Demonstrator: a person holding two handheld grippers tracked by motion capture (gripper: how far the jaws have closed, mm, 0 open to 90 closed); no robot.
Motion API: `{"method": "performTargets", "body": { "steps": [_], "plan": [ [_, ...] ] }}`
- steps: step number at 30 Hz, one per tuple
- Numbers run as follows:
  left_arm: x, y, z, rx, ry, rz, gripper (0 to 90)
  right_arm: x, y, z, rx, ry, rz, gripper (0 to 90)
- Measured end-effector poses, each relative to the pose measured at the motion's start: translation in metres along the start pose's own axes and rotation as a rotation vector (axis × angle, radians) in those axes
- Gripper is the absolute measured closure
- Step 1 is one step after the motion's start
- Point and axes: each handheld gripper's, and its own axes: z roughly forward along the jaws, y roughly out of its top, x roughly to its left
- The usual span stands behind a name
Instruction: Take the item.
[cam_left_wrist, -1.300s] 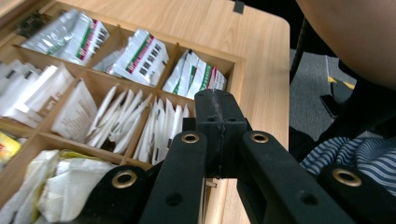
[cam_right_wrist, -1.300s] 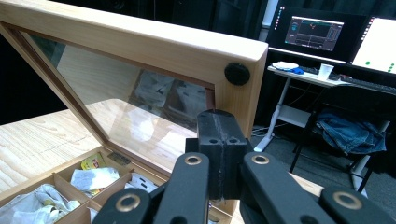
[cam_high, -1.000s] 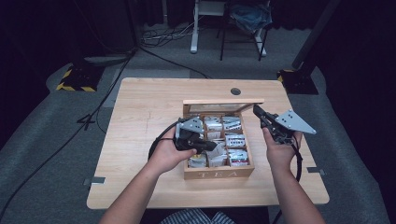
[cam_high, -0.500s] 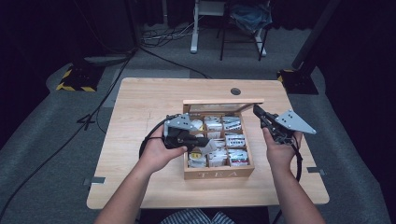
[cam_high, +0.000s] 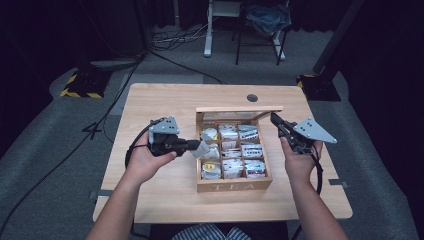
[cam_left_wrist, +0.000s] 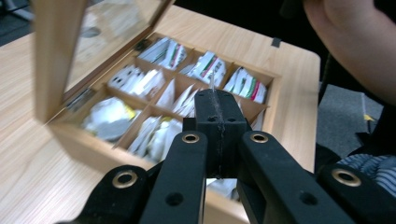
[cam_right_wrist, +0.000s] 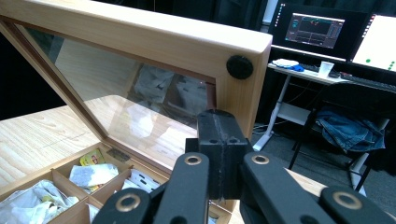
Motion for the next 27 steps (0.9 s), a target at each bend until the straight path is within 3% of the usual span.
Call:
{"method": "performTargets", "body": {
  "steps": [5, 10, 21, 27],
  "plan": [
    [0.008, -0.008, -0.014, -0.005, 0.027, -0.015, 90.0, 0.0, 0.0, 0.0, 0.001, 0.001, 0.0, 90.0],
    [0.015, -0.018, -0.025, 0.012, 0.098, -0.029, 90.0, 0.0, -0.001, 0.001, 0.002, 0.007, 0.007, 90.0],
    [0.031, -0.047, -0.036, 0.02, 0.115, -0.082, 90.0, 0.001, -0.001, 0.001, 0.008, 0.01, 0.005, 90.0],
    [0.041, -0.064, -0.042, 0.033, 0.144, -0.1, 90.0, 0.001, -0.001, 0.001, 0.008, 0.014, 0.011, 90.0]
  ]
}}
